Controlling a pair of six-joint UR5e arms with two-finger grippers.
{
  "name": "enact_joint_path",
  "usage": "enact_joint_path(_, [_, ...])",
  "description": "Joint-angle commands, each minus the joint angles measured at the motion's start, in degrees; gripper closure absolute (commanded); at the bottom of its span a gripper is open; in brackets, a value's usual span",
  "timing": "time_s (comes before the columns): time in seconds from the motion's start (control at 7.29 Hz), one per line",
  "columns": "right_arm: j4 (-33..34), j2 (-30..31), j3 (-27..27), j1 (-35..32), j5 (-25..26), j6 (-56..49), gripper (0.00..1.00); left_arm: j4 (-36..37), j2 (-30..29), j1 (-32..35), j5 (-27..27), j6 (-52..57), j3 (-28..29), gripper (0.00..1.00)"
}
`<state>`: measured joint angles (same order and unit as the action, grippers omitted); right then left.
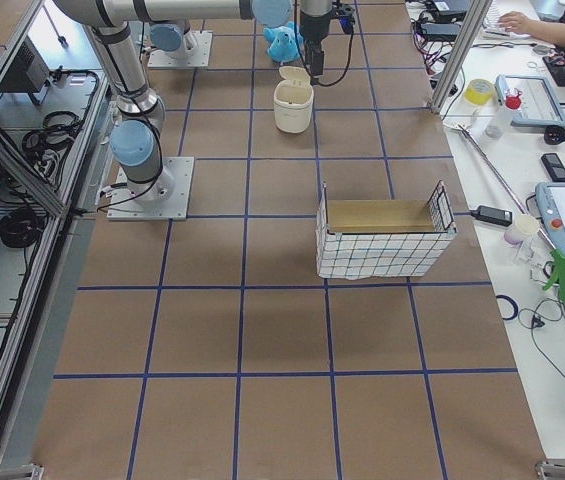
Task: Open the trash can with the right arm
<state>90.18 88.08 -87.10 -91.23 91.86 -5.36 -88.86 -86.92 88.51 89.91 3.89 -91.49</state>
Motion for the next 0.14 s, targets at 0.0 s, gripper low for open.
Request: enact_joint_path(0.0, [0.00,0.07,0.00,0.00,-0.01,0.00,0.00,0.00,0.00,0.00,0.00,-0.02,0.09,0.00])
